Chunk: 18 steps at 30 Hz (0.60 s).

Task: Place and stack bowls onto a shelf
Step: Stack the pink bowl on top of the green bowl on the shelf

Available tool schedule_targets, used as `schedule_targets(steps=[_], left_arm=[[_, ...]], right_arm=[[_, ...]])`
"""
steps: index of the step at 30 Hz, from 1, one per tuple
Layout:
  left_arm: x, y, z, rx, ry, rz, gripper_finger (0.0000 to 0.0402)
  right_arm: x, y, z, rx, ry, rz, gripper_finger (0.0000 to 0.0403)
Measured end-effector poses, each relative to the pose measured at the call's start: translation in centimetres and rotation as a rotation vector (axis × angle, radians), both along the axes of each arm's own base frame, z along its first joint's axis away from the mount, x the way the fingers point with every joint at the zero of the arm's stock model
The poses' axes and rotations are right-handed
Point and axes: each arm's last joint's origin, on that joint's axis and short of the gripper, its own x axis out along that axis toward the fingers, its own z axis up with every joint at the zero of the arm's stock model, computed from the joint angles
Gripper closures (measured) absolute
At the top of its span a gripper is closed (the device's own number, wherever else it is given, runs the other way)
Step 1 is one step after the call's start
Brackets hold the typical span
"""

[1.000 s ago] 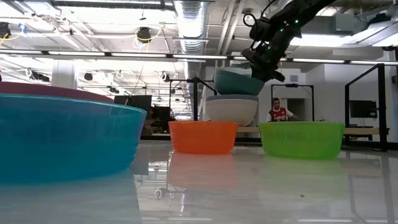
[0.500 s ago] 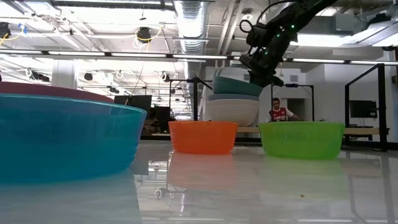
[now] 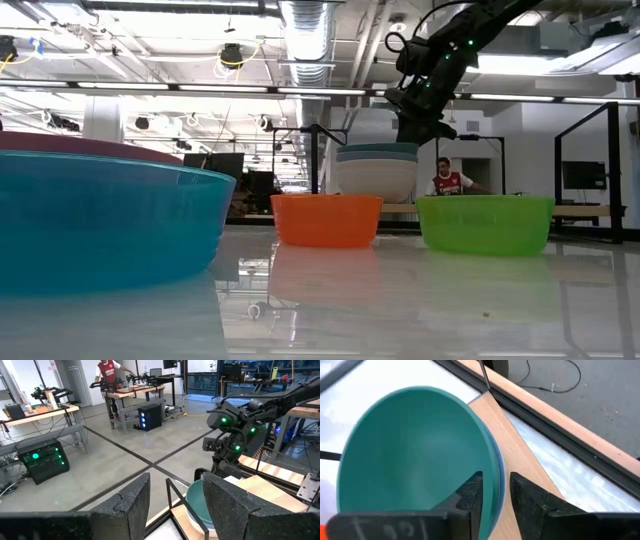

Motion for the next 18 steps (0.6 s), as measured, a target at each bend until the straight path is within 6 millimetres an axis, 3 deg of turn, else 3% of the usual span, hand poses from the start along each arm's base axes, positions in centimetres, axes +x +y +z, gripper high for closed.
schedule_targets(steps=[4,10,15,18], left_arm=[[-0.1,0.0,0.0,0.004,0.012,-0.025,0.0233],[-0.8,-0.3,-0.7,-0.088,0.048,-0.175,0.0233],[-1.6,-1.1,-3.6,-0.397,0.251,-0.410,0.0233],[-1.6,-1.5,-5.8,-0.601,0.425,-0.416,0.0233]], right_arm=[[-0.1,0.1,0.9,-0.031,-0.038,-0.004,0.0266],[-1.3,1.2,3.7,-0.102,-0.122,0.000,0.0251],[-3.3,3.0,7.3,-0.183,-0.212,0.001,0.0250],[-4.5,4.1,9.0,-0.225,-0.260,0.000,0.0252]])
